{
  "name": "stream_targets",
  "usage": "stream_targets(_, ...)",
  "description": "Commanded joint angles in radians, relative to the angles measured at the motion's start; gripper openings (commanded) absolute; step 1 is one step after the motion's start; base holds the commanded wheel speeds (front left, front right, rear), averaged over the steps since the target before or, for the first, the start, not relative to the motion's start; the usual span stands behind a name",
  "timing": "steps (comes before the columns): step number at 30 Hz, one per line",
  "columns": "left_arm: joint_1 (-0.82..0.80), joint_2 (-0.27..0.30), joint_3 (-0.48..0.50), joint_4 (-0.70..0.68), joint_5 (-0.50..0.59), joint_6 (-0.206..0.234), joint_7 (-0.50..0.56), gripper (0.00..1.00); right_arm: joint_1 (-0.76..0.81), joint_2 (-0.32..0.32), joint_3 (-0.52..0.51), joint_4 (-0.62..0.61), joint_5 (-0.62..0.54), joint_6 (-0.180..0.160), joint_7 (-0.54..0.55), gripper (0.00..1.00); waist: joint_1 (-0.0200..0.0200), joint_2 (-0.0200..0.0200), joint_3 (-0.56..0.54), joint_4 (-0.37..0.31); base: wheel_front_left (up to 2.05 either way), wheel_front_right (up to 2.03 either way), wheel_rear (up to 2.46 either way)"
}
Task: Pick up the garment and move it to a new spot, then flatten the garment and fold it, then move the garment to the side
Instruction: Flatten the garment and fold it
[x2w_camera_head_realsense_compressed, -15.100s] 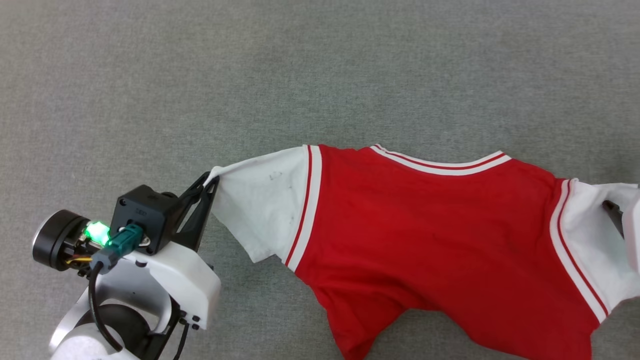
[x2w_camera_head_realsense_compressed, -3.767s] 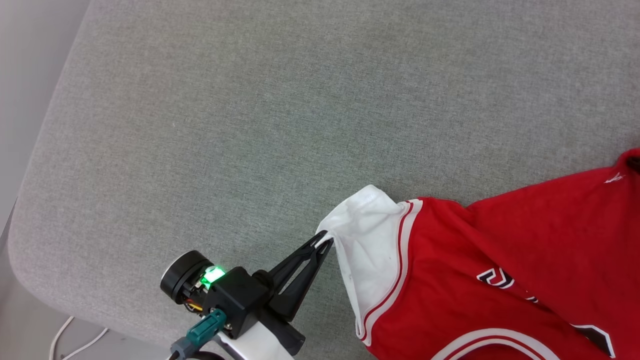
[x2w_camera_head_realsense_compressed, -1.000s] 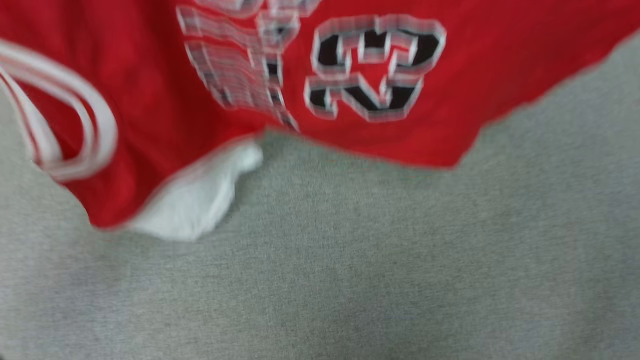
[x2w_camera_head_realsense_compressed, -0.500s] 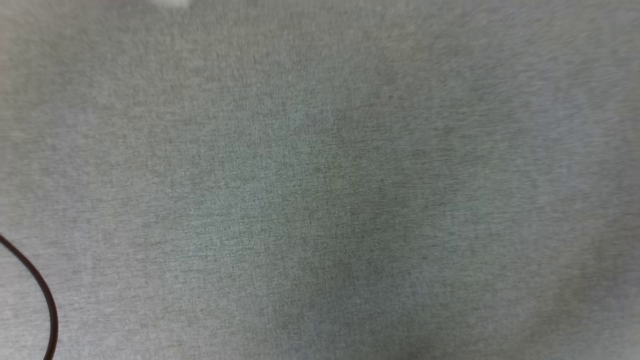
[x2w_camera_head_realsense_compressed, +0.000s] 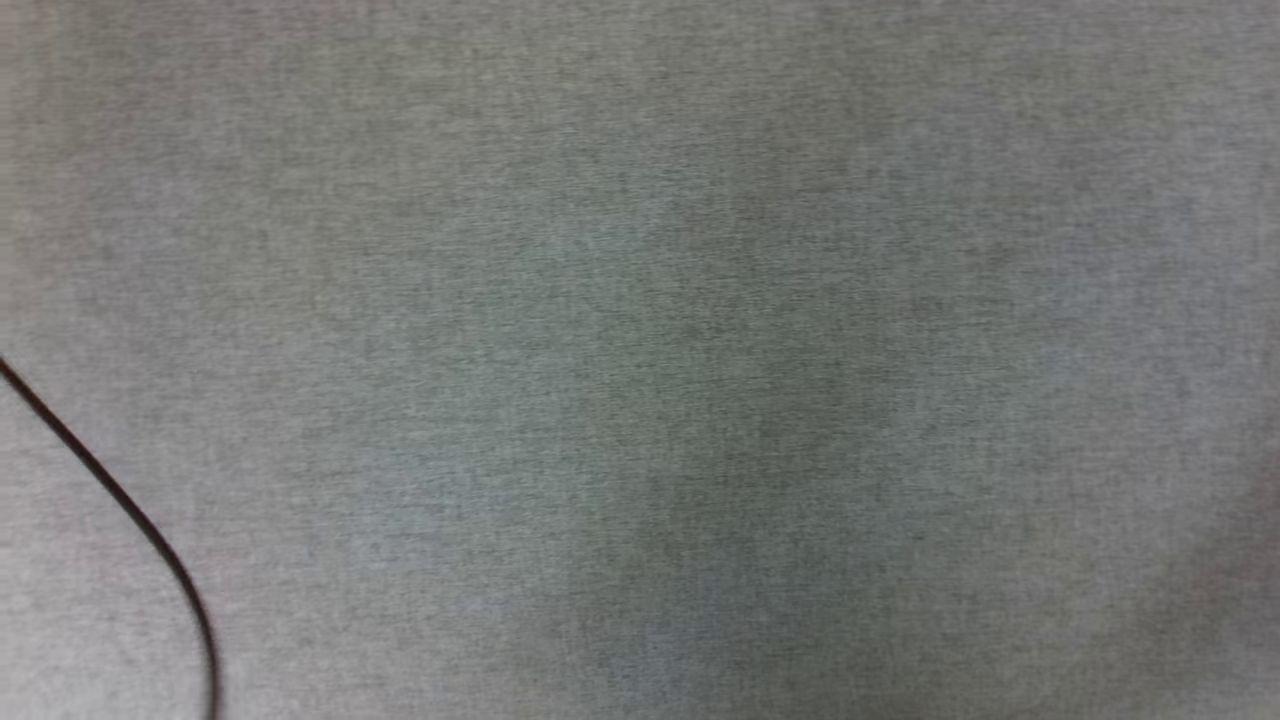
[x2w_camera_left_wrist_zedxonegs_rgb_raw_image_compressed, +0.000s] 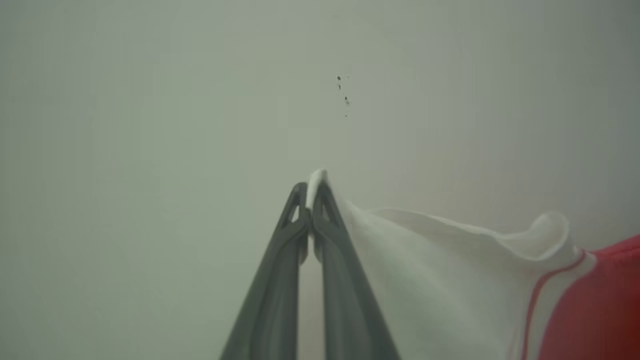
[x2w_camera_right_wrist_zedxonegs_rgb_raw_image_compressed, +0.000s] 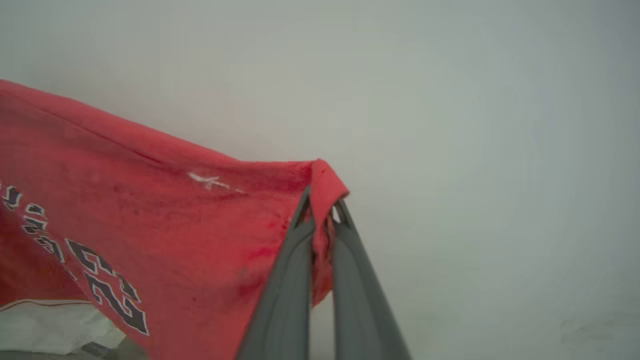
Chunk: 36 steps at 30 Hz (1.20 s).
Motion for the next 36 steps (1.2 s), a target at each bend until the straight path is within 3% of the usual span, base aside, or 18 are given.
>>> stream_targets(1,0.052,-0.013,-0.010,0.004,-0.002,0.000,-0.009,0.00,0.037,-0.008,0.020,0.010,0.005,-0.001,-0.014,0.00,-0.0002,0.0000,-0.005,0.009,0.00,0.00,0.00)
stream_targets(8,0.370,-0.079,-0.052,-0.044,-0.012,0.016,-0.028,0.00,0.223,-0.036,0.127,0.071,0.054,-0.001,-0.099,0.00,-0.0002,0.0000,-0.068,0.042,0.00,0.00,0.00)
stream_targets(17,0.858,-0.106,-0.037,-0.193,-0.031,0.061,-0.029,0.00,0.531,-0.084,0.277,0.062,0.138,-0.001,-0.153,0.00,-0.0002,0.0000,-0.217,0.068,0.00,0.00,0.00)
stream_targets(24,1.182,-0.066,-0.039,-0.231,-0.103,0.053,-0.020,0.00,0.754,-0.145,0.336,0.050,0.217,-0.001,-0.207,0.00,-0.0002,0.0000,-0.349,0.086,0.00,0.00,0.00)
stream_targets(28,1.322,-0.024,-0.054,-0.274,-0.124,0.049,0.023,0.00,0.859,-0.168,0.350,0.033,0.281,-0.001,-0.209,0.00,-0.0002,0.0000,-0.411,0.090,0.00,0.00,0.00)
stream_targets(36,1.581,0.071,-0.049,-0.412,-0.199,0.082,0.162,0.00,1.015,-0.202,0.354,-0.025,0.385,-0.001,-0.231,0.00,-0.0002,0.0000,-0.493,0.097,0.00,0.00,0.00)
